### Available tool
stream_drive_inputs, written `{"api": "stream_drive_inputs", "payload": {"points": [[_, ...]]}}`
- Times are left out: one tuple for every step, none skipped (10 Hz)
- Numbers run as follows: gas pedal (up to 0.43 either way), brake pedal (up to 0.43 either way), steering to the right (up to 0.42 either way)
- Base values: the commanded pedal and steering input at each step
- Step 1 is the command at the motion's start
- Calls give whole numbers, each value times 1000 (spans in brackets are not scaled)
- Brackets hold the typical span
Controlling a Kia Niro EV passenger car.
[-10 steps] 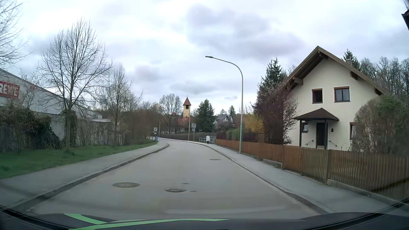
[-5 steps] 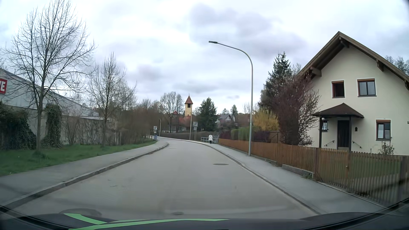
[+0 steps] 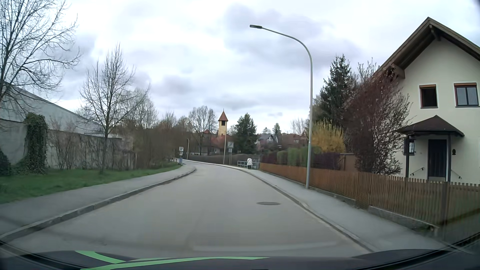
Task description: Follow the waypoints while adhering to traffic rules and regulations
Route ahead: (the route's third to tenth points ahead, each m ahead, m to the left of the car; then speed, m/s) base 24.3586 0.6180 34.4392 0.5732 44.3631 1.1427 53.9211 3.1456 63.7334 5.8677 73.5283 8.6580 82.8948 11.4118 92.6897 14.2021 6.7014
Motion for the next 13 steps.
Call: {"api": "stream_drive_inputs", "payload": {"points": [[118, 0, -11], [118, 0, -11], [118, 0, -11], [118, 0, -11], [118, 0, -11], [110, 0, -11], [110, 0, -11], [110, 0, -11], [110, 0, -10], [110, 0, -4], [110, 0, -2], [110, 0, -1], [110, 0, 0]]}}
